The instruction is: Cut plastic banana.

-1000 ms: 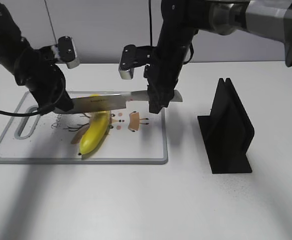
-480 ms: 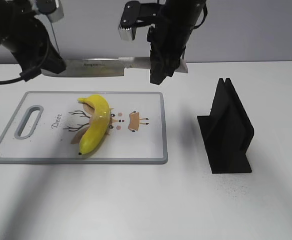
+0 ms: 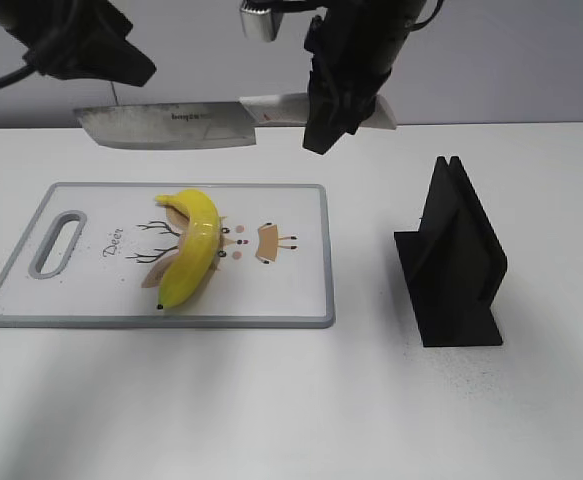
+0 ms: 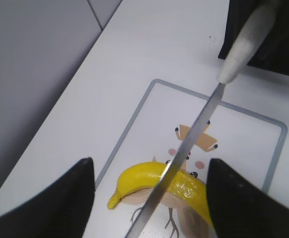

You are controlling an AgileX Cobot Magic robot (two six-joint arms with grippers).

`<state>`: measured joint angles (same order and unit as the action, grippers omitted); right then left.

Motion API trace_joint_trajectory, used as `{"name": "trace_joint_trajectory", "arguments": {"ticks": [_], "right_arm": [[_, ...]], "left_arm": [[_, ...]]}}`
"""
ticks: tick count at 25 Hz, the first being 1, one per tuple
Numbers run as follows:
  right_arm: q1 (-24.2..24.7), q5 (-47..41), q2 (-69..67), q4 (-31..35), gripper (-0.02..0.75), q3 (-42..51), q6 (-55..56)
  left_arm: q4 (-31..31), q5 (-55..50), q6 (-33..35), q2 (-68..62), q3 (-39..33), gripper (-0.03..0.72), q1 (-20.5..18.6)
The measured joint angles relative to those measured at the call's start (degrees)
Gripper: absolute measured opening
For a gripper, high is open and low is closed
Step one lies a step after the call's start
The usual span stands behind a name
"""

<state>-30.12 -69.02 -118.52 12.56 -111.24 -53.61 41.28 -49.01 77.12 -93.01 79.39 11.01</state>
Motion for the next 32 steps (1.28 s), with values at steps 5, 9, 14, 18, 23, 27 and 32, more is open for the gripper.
{"name": "trace_joint_trajectory", "arguments": {"ticks": [5,9,14,18,23,27,32], "right_arm": [[0.0,-0.05,2.73,-0.32,0.183,3.18,2.17],[0.0,-0.05,5.98,-0.32,0.183,3.35,7.15],[0.0,-0.05,10.35,-0.32,0.183,3.35,14.8],[0.0,-0.11,12.69,-0.27,0.183,3.35,25.96],[0.0,-0.13,16.85,1.21,0.183,4.74,30.76],[0.0,-0.13,22.41,1.55,0.183,9.96,35.68],[0.0,-0.18,29.04,1.6,0.183,19.02,39.11]], "left_arm": [[0.12,0.78,-3.6,3.99,0.0,0.678,0.0],[-2.39,1.09,-11.9,8.18,0.0,0.672,0.0],[-12.63,-0.15,-31.63,13.35,0.0,0.651,0.0],[-19.05,-6.85,-42.71,16.59,0.0,0.623,0.0],[-28.21,-18.65,-54.67,18.8,0.0,0.586,0.0],[-32.0,-20.4,-60.26,21.36,-2.45,0.583,0.0],[-32.07,-20.68,-62.12,28.23,-10.8,0.578,0.0]]}}
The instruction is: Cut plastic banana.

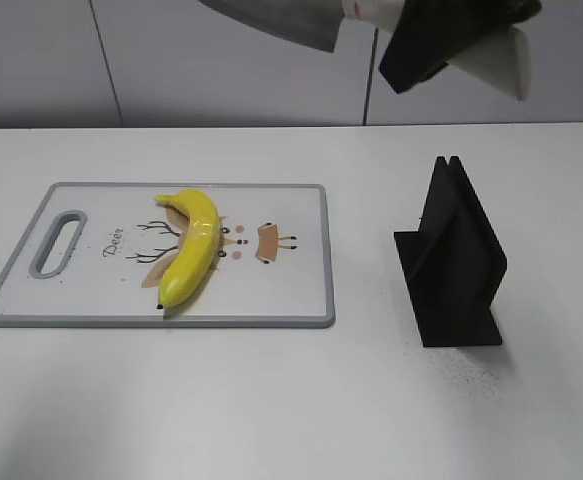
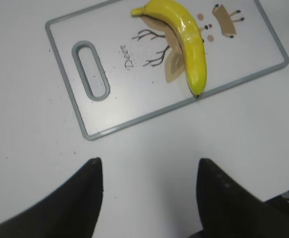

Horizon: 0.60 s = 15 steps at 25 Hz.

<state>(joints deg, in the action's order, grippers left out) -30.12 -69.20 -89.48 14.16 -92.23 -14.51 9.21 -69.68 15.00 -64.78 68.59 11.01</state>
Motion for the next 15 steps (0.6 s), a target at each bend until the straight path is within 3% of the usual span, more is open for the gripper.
{"name": "trace_joint_trajectory", "arguments": {"ticks": [15], "right_arm": [[0.0,2.8,12.24,-0.55,0.183,19.01,8.61]], "left_arm": [[0.59,5.68,-0.63,32.44,-26.72,0.577,0.0]]}}
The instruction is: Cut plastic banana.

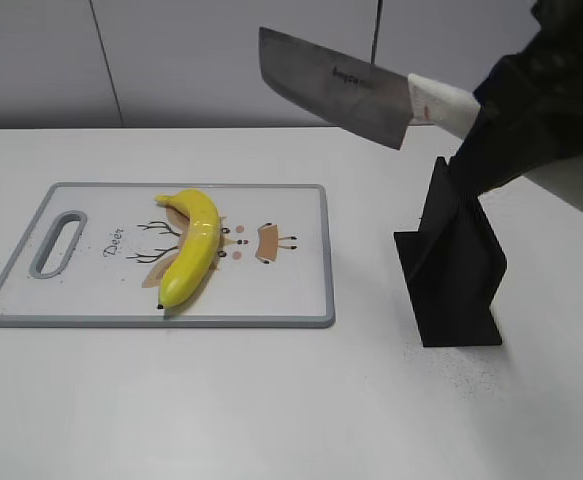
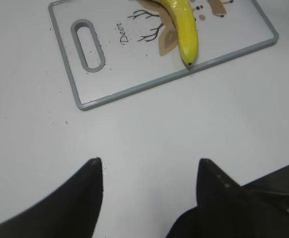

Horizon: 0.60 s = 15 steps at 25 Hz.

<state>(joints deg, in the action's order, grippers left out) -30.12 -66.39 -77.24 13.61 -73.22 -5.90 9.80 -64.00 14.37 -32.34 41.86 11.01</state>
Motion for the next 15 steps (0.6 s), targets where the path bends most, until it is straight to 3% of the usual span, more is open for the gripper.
{"name": "trace_joint_trajectory", "arguments": {"ticks": [7,15], "right_arm": [[0.0,3.68,4.83,-2.94,0.183,4.73,7.59],[0.0,5.32,10.23,-11.63,0.183,10.06,19.44]], "left_arm": [[3.02,1.69,-0.14,16.55,-9.26,0.577,0.0],[2.91,2.24,-0.14,28.22,-11.98,0.569,-0.18]]}}
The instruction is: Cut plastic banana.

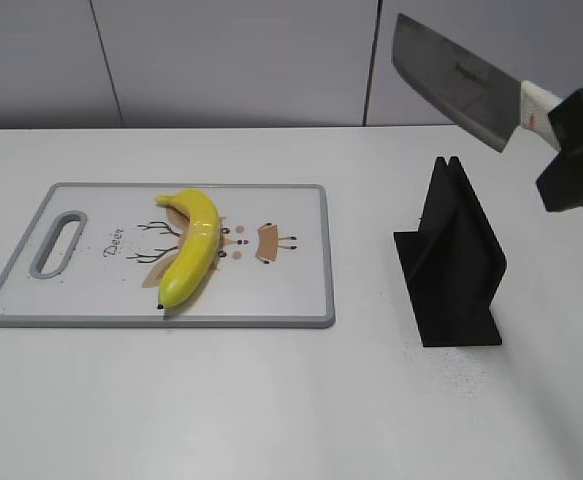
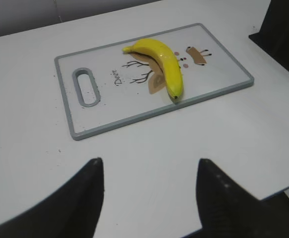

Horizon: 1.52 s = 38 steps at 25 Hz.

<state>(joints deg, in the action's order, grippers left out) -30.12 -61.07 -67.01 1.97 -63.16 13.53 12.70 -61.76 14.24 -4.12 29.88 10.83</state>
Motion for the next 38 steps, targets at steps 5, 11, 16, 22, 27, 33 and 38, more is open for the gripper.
{"name": "trace_joint_trajectory", "arguments": {"ticks": [5,11,16,22,27,33,38], "right_arm": [[0.0,2.96,1.97,-3.44,0.183,4.19,6.76],[0.0,7.02,2.08,-7.0,0.183,10.49,12.91],[0.0,11.2,2.08,-8.83,0.183,14.15,15.84],[0.0,13.93,1.68,-9.19,0.183,15.18,16.86],[0.0,14.42,-0.71,-10.85,0.183,15.18,17.61],[0.0,16.1,-4.38,-12.66,0.183,15.18,18.6],[0.0,17.51,-7.67,-14.04,0.183,15.24,19.99]], "left_arm": [[-3.28,1.71,0.0,1.04,0.0,0.558,-1.38],[-2.76,2.63,-0.13,1.04,0.0,0.541,-2.75],[0.05,2.55,-0.51,1.04,-0.37,0.534,-3.12],[-0.2,2.2,-1.74,1.04,-1.1,0.533,-3.12],[-0.26,2.2,-2.06,0.99,-1.1,0.583,-3.12],[-0.51,2.2,-2.38,0.99,-1.1,0.614,-3.12],[-0.51,2.2,-2.38,0.99,-1.1,0.609,-3.12]]}}
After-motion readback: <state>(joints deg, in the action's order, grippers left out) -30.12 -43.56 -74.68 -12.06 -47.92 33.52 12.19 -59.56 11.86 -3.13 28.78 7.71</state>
